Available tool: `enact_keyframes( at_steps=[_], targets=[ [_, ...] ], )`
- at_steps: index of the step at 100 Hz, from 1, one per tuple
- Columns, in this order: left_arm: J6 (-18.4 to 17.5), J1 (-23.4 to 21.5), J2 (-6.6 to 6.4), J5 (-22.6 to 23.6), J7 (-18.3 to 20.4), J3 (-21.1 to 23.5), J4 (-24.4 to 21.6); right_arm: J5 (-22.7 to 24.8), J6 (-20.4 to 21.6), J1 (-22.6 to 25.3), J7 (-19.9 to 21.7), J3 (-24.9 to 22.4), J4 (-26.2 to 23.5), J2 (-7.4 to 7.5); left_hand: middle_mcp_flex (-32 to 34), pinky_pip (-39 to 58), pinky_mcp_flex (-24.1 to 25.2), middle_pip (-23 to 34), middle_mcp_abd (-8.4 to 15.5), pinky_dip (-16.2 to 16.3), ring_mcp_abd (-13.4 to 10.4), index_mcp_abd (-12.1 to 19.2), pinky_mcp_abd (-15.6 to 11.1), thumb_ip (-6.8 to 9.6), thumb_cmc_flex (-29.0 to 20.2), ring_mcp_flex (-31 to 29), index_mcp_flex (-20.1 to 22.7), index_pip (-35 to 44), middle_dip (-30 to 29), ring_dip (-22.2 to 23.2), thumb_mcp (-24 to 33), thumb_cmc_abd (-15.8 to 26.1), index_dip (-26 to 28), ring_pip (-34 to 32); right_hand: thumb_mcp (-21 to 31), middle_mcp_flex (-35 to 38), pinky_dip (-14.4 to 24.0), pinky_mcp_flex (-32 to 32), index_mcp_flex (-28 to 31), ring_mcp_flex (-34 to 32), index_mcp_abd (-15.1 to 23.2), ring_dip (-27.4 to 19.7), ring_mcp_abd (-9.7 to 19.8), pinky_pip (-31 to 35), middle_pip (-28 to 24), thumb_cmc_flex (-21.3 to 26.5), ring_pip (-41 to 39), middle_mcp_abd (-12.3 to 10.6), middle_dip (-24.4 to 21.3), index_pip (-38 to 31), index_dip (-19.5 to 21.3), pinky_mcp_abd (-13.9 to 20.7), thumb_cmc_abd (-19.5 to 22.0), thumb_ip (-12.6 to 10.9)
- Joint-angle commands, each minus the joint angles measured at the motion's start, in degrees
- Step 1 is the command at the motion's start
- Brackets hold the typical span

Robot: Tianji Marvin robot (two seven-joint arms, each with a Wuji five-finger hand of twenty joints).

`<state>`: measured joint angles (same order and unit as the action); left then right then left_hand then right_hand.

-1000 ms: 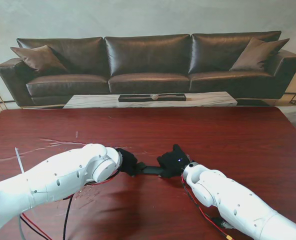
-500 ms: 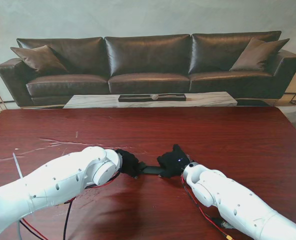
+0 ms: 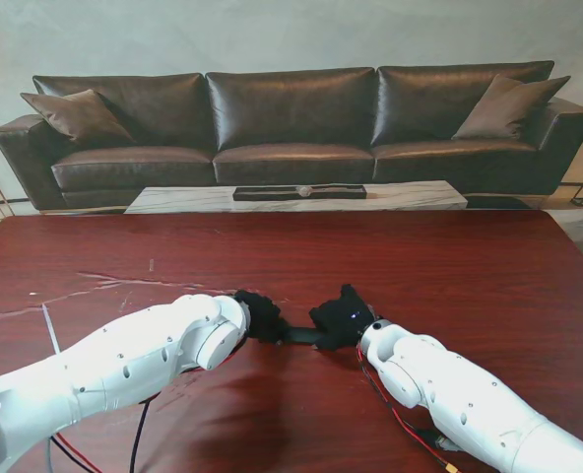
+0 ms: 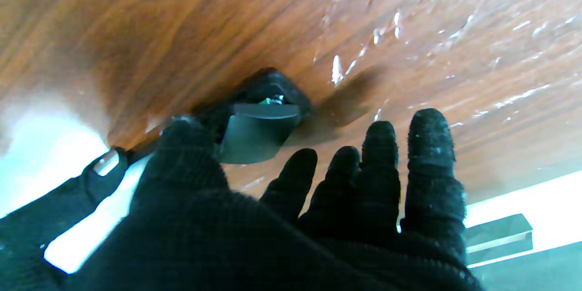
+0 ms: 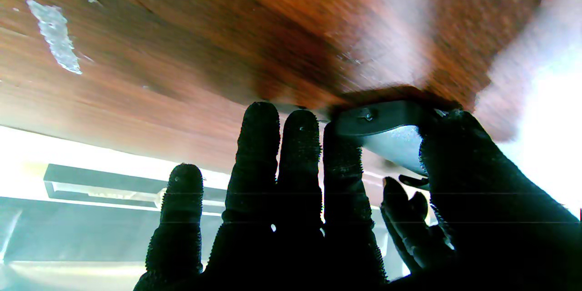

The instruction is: Install the batteries into the remote control and close the cover

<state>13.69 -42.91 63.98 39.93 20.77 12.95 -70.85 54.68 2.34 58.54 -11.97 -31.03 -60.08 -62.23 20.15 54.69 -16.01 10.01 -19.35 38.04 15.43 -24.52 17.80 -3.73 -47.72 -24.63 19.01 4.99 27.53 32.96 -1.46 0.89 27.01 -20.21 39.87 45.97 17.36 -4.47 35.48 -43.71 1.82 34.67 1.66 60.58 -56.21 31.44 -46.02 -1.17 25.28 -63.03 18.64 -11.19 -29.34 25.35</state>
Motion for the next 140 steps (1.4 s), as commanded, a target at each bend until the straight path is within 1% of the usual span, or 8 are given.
enact_keyframes(
  at_steps=[1,21,40,61,74,98,112,140],
  targets=[
    [0.45,0.43,0.47,-0.56,0.25,-0.26,0.25,0.35,0.11,0.99,0.52,0.34,1.09,0.41,1.83,0.70,-0.32,0.13,-2.53,1.45,1.82,-1.17,2.26,2.14,1.18,-0.58,1.46,0.47,0.68,0.46,-0.73,1.71,0.95,-1.06,5.48,-0.19,0.48,1.07,2.87,0.97,9.83,-0.33,0.50,0.00,2.18,8.97,-0.07,0.46,-1.66,-5.83,1.95,-1.12,5.67,-6.51],
    [0.49,0.92,0.60,-1.20,0.72,-1.06,0.56,0.40,0.05,1.04,0.48,0.27,1.09,0.43,4.91,1.97,-1.60,2.84,-1.08,1.41,1.60,1.60,1.91,2.14,-0.27,-3.21,5.30,2.76,2.12,1.47,-0.53,0.82,2.84,-3.21,5.46,-0.20,0.47,1.11,2.83,1.01,9.78,-0.33,0.48,-0.03,2.18,8.95,-0.05,0.49,-1.64,-5.81,1.94,-1.09,5.69,-6.51],
    [-0.03,1.22,0.83,-1.46,0.64,-1.81,1.15,0.48,-0.01,1.06,0.44,0.25,1.08,0.45,6.34,2.83,-2.74,5.79,1.47,0.83,0.53,4.63,1.01,2.26,-6.22,-4.71,6.50,5.49,3.06,1.95,0.01,-1.16,6.56,-4.51,5.43,-0.21,0.47,1.08,2.81,1.02,9.73,-0.33,0.51,-0.02,2.19,8.95,-0.05,0.51,-1.64,-5.82,1.96,-1.12,5.71,-6.51],
    [-0.24,0.97,0.84,-1.01,0.16,-1.83,1.29,0.44,-0.06,1.05,0.48,0.27,1.08,0.44,8.25,3.93,-4.30,9.15,2.52,0.34,-0.49,6.09,0.05,2.43,-11.94,-6.26,7.81,8.69,3.61,2.23,0.43,-2.63,8.90,-5.83,5.39,-0.26,0.46,1.13,2.80,1.03,9.76,-0.33,0.47,-0.03,2.23,8.93,-0.05,0.49,-1.66,-5.80,1.95,-1.14,5.76,-6.51],
    [-0.26,0.89,0.91,-0.88,-0.06,-1.99,1.46,0.44,-0.06,1.03,0.45,0.31,1.10,0.43,9.38,4.77,-5.43,10.98,3.08,-0.37,-0.89,6.81,-0.41,2.61,-16.17,-7.37,7.04,13.07,3.69,2.32,0.50,-3.04,10.02,-6.86,5.39,-0.29,0.46,1.12,2.78,1.04,9.78,-0.34,0.52,-0.03,2.24,8.94,-0.03,0.48,-1.66,-5.76,1.93,-1.13,5.80,-6.52],
    [-0.28,0.83,0.98,-0.69,-0.33,-2.28,1.64,0.45,-0.17,1.04,0.49,0.34,1.11,0.44,11.59,5.64,-7.51,13.51,4.05,-1.98,-1.71,8.73,-1.67,2.87,-23.26,-9.31,5.38,21.95,4.04,2.42,1.15,-7.57,13.62,-8.60,5.25,-0.36,0.46,1.12,2.75,1.12,9.78,-0.34,0.44,-0.02,2.28,8.90,0.00,0.52,-1.66,-5.74,1.93,-1.12,5.93,-6.52],
    [-0.51,0.76,0.84,-0.40,-0.33,-2.31,1.47,0.39,-0.24,0.98,0.50,0.45,1.16,0.41,12.02,5.93,-8.03,14.96,4.71,-2.38,-2.67,9.82,-2.34,2.94,-23.96,-9.93,4.17,27.03,4.77,2.84,1.25,-9.24,14.69,-9.61,5.17,-0.35,0.46,1.12,2.73,1.15,9.75,-0.35,0.45,-0.02,2.30,8.88,0.02,0.55,-1.67,-5.73,1.93,-1.11,6.02,-6.52],
    [-0.41,0.20,-0.14,0.49,0.59,-1.94,-0.42,0.39,-0.45,0.96,0.49,0.46,1.25,0.41,10.11,5.33,-6.92,14.49,4.67,-2.71,-2.55,9.96,-2.53,2.68,-20.61,-8.28,1.35,31.69,4.68,2.68,0.89,-9.33,15.48,-8.94,5.05,-0.30,0.44,1.23,2.71,1.18,9.74,-0.35,0.41,-0.06,2.29,8.97,0.03,0.61,-1.63,-5.70,1.92,-1.14,6.17,-6.58]
  ],
)
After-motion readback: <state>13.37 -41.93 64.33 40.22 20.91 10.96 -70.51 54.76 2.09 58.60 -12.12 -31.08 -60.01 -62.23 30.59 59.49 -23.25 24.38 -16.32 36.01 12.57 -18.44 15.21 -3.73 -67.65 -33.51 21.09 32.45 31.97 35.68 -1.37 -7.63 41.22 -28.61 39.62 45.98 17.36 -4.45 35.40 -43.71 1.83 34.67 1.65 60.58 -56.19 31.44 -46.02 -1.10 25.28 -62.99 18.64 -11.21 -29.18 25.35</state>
